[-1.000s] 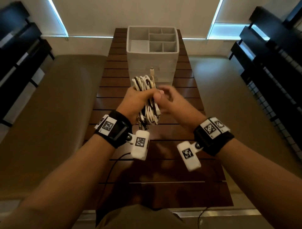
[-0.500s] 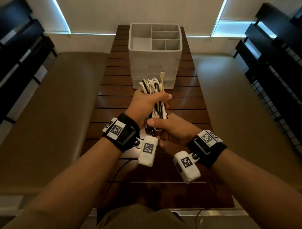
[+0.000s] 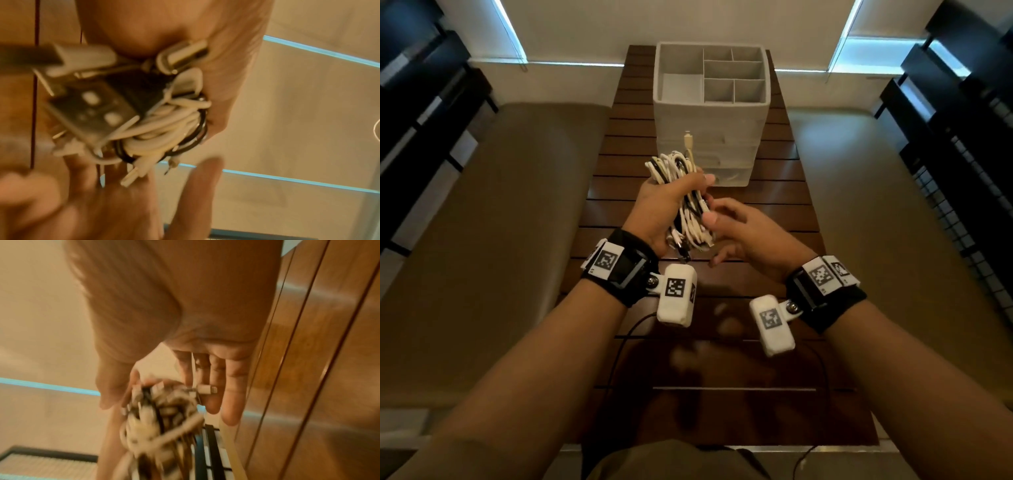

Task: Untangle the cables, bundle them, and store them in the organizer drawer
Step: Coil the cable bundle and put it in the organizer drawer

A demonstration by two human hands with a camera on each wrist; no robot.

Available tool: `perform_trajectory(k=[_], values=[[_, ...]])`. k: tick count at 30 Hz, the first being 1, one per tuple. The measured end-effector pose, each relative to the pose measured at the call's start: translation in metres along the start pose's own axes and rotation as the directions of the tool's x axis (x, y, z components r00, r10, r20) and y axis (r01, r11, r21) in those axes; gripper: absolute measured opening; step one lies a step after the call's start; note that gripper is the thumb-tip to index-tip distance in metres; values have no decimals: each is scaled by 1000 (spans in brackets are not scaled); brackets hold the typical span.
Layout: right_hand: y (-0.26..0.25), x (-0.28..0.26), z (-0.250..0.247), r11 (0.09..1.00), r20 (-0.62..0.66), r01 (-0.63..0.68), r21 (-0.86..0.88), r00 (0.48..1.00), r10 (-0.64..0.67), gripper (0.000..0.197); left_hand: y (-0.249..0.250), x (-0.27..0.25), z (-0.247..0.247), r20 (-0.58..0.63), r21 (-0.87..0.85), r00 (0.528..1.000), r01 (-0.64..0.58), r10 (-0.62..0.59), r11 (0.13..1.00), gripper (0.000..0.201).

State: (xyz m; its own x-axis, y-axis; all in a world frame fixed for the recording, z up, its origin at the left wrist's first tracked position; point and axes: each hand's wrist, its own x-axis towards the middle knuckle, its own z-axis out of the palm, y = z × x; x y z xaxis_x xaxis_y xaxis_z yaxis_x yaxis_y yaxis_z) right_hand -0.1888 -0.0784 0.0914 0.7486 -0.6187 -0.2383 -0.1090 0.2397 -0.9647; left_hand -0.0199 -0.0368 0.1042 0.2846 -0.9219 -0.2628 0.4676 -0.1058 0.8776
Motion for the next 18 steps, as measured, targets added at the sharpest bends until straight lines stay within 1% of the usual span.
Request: perform_trajectory(k=[2,3,5,6,7,9,11,13,15,16,18], values=[[-8,7,-14,1000,-98,14,-19,995,-16,47,5,10,-14,-31,-50,999,-22,21,998,13],[-11,10,-22,999,-155,11,-40,988,-18,41,8,15,-23,-37,-66,999,-31,29,997,18],[-16,17,-40,998,-266,20,-64,963,-36,33,12,28,-40,-50,-53,998,-42,39,998,31],[-17,22,-48,998,-318,29,-47,947,-43,31,14,35,-48,-63,-31,997,-44,42,999,34],[-19,29,-57,999,-376,42,-24,925,-48,28,17,42,-55,-78,-11,996,-40,39,999,33],[-18,49,-76,998,-524,66,1,850,-55,22,24,60,-68,-110,28,994,-13,16,1000,18],[-15,74,-96,997,-650,79,6,757,-57,16,30,82,-78,-136,60,990,38,-30,997,14],[-11,100,-113,997,-712,81,-13,699,-66,20,34,106,-87,-140,42,985,105,-98,994,13],[-11,122,-126,997,-736,69,-26,674,-65,33,37,129,-95,-125,-4,979,164,-164,986,12],[-12,132,-131,998,-733,54,-37,677,-64,40,37,139,-97,-113,-9,976,188,-188,982,11],[-14,147,-138,998,-700,4,-69,713,-51,52,37,156,-99,-92,48,974,214,-209,976,8]])
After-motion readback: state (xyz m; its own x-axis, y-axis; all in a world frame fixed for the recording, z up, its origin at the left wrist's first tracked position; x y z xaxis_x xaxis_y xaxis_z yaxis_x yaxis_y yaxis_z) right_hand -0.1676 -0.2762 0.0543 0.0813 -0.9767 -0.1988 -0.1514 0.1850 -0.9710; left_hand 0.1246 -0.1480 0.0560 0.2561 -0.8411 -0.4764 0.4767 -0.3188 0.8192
